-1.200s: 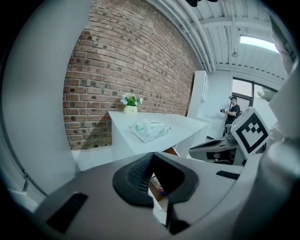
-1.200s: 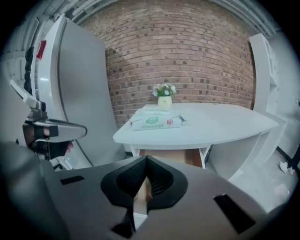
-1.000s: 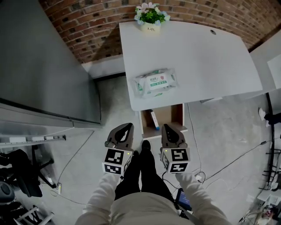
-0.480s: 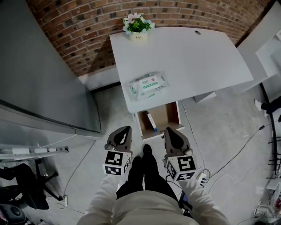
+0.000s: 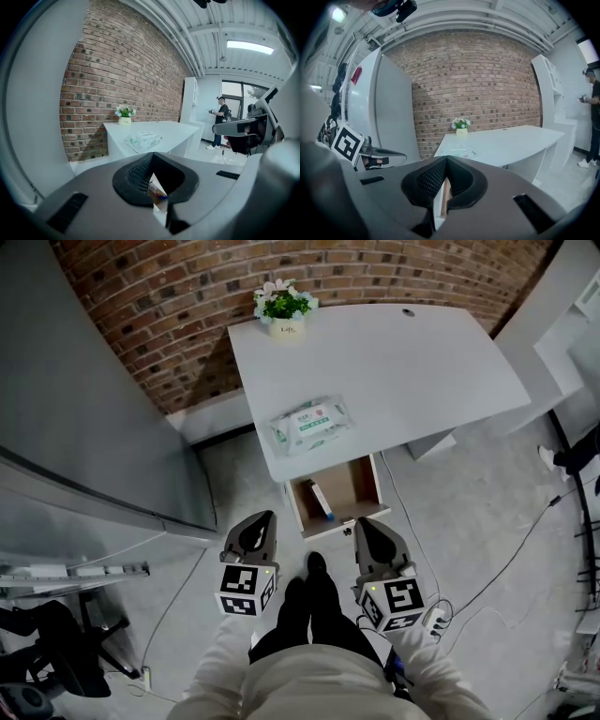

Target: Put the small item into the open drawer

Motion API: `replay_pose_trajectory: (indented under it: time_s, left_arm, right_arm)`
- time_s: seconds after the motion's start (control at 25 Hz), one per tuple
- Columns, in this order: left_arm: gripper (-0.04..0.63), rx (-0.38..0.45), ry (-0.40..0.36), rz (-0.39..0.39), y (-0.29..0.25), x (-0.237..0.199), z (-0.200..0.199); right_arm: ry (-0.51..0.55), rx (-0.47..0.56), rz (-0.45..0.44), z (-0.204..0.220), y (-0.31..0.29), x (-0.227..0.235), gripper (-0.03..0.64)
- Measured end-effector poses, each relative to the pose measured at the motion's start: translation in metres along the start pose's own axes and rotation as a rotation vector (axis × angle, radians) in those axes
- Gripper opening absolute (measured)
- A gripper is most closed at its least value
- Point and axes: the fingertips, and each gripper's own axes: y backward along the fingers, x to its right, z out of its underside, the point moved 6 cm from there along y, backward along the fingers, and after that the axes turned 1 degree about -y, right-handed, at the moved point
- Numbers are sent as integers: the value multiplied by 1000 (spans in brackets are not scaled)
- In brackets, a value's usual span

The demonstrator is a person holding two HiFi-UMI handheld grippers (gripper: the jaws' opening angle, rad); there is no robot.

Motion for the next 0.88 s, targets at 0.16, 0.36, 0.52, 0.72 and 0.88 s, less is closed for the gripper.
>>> replay_pose_trajectory:
  time_s: [0.16, 0.36, 0.52, 0.72, 0.88]
  left_arm:
    - [17, 6, -4, -2, 4, 0, -2]
    - [17, 12, -10, 0, 6, 2, -4]
    - [17, 14, -14, -2, 8, 2, -7]
    - [16, 21, -18, -6, 7, 0, -10]
    - [16, 16, -22, 0, 5, -2, -9]
  right_arm:
    - [3, 12, 4, -3, 7, -1, 26]
    - [0, 15, 7, -2, 13, -2, 26]
    - [-2, 17, 2, -3, 14, -4, 26]
    - [-3, 19, -10, -4, 11, -5, 26]
    - [-6, 18, -13, -1, 9, -7, 26]
